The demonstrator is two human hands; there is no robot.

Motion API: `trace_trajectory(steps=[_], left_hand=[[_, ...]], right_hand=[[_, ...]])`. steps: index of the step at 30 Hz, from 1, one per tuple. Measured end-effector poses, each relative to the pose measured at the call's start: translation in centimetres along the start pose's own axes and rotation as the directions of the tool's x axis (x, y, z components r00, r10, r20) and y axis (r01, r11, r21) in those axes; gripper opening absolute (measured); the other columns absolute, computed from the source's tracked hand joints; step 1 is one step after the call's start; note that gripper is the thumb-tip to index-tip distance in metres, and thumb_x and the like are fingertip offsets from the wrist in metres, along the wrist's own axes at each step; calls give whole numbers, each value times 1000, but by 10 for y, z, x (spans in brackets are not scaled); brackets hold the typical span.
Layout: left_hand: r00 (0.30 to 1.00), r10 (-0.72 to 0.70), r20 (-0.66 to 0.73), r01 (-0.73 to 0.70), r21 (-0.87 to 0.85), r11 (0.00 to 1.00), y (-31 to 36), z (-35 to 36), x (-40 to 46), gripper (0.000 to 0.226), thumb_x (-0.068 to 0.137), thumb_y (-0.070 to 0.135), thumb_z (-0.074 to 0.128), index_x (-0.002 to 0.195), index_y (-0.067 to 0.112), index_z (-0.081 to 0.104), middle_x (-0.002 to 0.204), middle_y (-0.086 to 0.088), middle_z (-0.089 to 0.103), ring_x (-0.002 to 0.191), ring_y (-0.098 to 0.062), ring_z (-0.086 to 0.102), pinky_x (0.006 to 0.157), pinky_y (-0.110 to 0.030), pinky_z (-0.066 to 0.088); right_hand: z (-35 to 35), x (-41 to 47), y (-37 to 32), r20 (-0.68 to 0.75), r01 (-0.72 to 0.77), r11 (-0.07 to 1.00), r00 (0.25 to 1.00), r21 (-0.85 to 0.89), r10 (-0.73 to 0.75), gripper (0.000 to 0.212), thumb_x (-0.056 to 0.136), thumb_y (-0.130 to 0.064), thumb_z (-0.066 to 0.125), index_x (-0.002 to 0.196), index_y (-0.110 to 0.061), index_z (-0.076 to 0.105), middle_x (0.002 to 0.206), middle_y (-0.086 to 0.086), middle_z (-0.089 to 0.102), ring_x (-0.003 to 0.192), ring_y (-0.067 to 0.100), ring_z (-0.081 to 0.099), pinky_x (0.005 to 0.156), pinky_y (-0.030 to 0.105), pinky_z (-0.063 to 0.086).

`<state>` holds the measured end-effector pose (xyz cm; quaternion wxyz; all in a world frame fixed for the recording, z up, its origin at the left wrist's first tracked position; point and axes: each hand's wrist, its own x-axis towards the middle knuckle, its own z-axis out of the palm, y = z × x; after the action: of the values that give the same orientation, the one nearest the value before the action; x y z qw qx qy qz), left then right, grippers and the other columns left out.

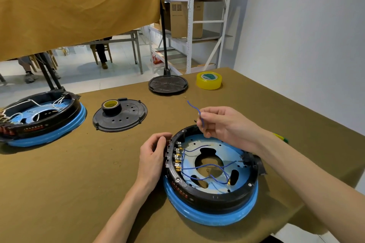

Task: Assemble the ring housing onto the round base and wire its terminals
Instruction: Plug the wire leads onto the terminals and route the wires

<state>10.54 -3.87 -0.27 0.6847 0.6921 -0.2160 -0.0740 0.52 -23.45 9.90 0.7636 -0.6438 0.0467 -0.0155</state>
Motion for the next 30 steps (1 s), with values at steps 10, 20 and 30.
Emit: trace_trajectory(steps=[10, 20, 30], left_hand=[[970, 239, 40, -227, -200, 953, 50, -5, -18, 20, 94, 30, 71, 108, 18, 78, 97, 0, 80, 94, -9, 74, 81, -15, 54], [971, 225, 84, -202, -223, 954, 53, -10, -21, 12, 86, 26, 77, 98, 26, 82, 95, -3, 80, 90, -17, 75, 77, -22, 58], [954, 271, 126, -243, -197, 950, 53, -9, -24, 20, 80, 35, 83, 97, 23, 82, 88, -5, 77, 82, -24, 72, 75, -26, 58]], right_hand=[[11, -13, 26, 182, 19, 982, 983, -189, 16, 11, 103, -12, 57, 104, -8, 67, 93, 12, 67, 83, 18, 59, 73, 30, 45], [11, -15, 27, 176, 73, 964, 984, -254, -28, 17, 97, -20, 65, 109, -8, 70, 89, 10, 69, 85, 21, 63, 84, 36, 50], [16, -14, 24, 234, 69, 962, 972, -265, -5, 23, 104, -16, 57, 115, 0, 69, 73, 7, 62, 60, 17, 44, 55, 21, 41]])
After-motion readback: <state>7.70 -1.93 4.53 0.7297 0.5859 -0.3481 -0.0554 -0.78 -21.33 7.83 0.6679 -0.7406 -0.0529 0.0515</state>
